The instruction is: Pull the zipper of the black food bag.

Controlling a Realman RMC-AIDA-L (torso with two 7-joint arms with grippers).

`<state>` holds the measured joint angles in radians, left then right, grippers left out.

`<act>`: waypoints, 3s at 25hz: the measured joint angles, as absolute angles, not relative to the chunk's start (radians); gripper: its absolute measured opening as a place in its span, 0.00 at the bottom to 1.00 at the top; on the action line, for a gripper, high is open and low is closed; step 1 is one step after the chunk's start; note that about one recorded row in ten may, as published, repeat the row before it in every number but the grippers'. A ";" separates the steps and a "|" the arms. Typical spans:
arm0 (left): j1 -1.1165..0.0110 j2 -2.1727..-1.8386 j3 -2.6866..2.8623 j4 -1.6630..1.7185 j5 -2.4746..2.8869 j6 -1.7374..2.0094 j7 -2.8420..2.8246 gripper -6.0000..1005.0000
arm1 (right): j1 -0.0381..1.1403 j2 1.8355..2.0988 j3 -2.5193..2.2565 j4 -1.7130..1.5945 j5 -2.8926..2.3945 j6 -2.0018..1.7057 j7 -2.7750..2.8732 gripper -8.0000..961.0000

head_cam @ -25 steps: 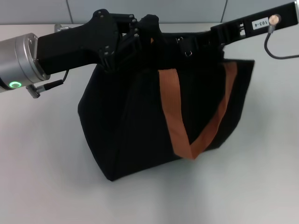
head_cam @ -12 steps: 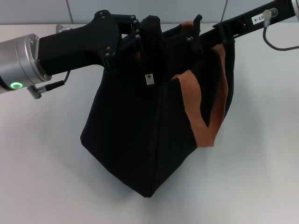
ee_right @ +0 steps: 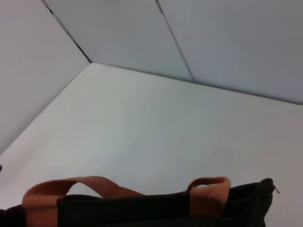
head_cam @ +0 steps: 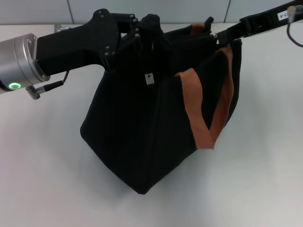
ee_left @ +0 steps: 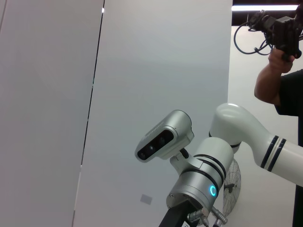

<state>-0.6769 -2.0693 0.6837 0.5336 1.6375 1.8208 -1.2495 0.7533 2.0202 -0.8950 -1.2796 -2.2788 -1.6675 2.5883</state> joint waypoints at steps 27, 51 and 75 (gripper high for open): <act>-0.686 -2.065 0.652 0.539 1.635 1.582 -1.288 0.13 | 0.360 2.043 -0.694 -0.787 -1.581 -1.904 1.584 0.57; -0.567 -2.069 0.657 0.533 1.546 1.545 -1.332 0.15 | 0.413 2.076 -0.704 -0.508 -1.650 -1.806 1.080 0.70; -0.336 -2.003 0.529 0.528 1.563 1.882 -1.188 0.72 | 0.498 2.079 -0.706 -0.362 -1.661 -1.783 0.939 0.78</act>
<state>-0.3362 -2.0027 0.5285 0.5280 1.5628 1.8821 -1.1884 0.4980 2.0792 -0.7060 -0.3615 -1.6608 -1.7833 0.9391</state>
